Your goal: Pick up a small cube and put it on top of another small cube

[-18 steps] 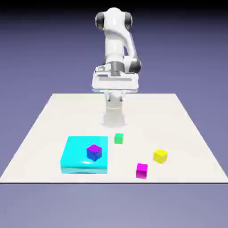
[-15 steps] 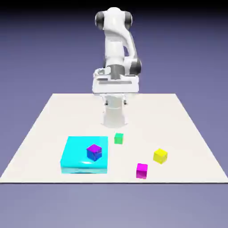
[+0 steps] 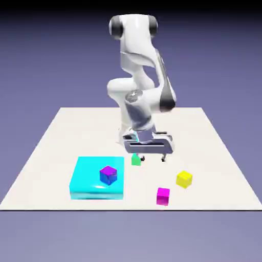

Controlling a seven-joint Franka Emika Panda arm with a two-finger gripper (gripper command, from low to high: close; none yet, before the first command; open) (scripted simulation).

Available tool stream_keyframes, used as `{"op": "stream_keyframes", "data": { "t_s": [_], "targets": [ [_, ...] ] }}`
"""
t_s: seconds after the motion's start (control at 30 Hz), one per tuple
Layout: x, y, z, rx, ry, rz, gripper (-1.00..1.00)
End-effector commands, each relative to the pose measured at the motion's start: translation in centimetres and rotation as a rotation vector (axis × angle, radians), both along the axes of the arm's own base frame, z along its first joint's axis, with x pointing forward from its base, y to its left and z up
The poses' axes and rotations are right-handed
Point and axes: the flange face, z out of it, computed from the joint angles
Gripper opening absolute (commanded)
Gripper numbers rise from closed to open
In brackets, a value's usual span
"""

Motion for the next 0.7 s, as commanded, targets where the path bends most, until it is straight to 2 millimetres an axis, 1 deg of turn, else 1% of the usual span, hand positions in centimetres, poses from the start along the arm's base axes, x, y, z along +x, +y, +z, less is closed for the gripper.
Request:
{"op": "stream_keyframes", "data": {
  "t_s": [0.0,0.17,0.33,0.4,0.47,0.5,0.53,0.57,0.63,0.67],
  "targets": [
    [0.1,0.6,-1.1,0.021,0.056,-0.019,0.00],
    [0.0,4.1,-6.7,0.123,0.336,-0.104,0.00],
    [-0.8,7.9,-12.0,0.216,0.615,-0.179,0.00],
    [-0.9,8.0,-12.2,0.220,0.627,-0.182,0.00],
    [-2.9,10.3,-15.9,0.221,0.627,-0.181,0.00],
    [-3.7,11.0,-17.1,0.220,0.627,-0.181,0.00],
    [-3.7,11.0,-17.1,0.220,0.627,-0.181,-1.00],
    [-3.7,11.0,-17.1,0.220,0.627,-0.181,-1.00],
    [-1.5,8.8,-13.4,0.221,0.627,-0.181,-1.00],
    [-0.9,8.0,-12.2,0.220,0.627,-0.182,-1.00]
  ]
}}
